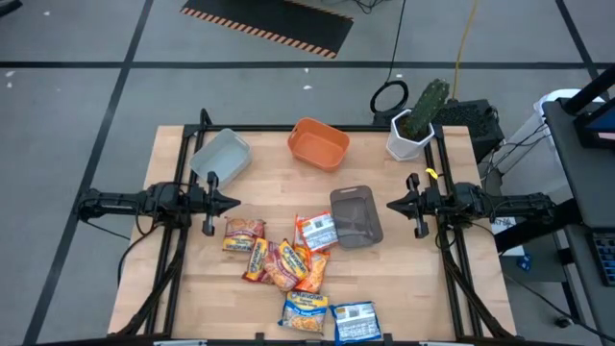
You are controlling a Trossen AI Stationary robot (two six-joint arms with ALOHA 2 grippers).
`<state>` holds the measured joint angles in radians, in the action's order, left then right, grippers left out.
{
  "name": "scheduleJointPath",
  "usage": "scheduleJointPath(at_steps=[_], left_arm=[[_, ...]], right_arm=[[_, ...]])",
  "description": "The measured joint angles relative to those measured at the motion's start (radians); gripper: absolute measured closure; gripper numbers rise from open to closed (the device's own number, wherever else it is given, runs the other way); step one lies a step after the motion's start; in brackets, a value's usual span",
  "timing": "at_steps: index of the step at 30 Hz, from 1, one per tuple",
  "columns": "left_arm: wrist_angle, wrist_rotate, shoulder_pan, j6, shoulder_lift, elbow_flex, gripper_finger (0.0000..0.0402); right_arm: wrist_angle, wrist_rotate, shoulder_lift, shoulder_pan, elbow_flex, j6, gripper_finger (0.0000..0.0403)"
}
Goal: Sort Maruchan noodles
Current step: Put the right orange noodle pack into the black bin
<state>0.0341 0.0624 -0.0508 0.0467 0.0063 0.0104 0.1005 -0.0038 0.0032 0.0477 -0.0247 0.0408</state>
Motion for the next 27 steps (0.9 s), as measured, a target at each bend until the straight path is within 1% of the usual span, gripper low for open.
scheduleJointPath(at_steps=[4, 8, 11, 15, 18, 21, 24, 27], left_arm=[[0.000, 0.000, 0.000, -0.013, 0.000, 0.000, 0.0398], [0.005, 0.000, 0.000, -0.070, 0.000, 0.000, 0.0398], [0.049, 0.000, 0.000, -0.089, 0.000, 0.000, 0.0398], [0.065, -0.003, 0.000, -0.101, 0.000, 0.033, 0.0398], [0.031, -0.006, 0.000, -0.121, 0.004, 0.086, 0.0398], [-0.037, -0.007, 0.000, -0.129, 0.035, 0.171, 0.0398], [-0.122, -0.007, 0.000, -0.130, 0.095, 0.277, 0.0398], [-0.204, -0.008, 0.000, -0.130, 0.170, 0.397, 0.0398]], right_arm=[[0.000, 0.002, 0.000, 0.000, 0.000, 0.000, 0.0403], [0.000, 0.002, 0.000, 0.000, 0.000, 0.000, 0.0403], [0.000, 0.002, 0.000, 0.000, 0.000, 0.003, 0.0403], [0.000, 0.002, 0.000, 0.000, 0.000, 0.074, 0.0403], [0.000, 0.002, 0.000, 0.000, 0.000, 0.101, 0.0403], [0.000, 0.003, 0.000, 0.000, 0.000, 0.103, 0.0403], [-0.006, 0.010, 0.000, 0.000, 0.000, 0.098, 0.0403], [-0.033, 0.049, 0.000, 0.000, 0.000, 0.098, 0.0403]])
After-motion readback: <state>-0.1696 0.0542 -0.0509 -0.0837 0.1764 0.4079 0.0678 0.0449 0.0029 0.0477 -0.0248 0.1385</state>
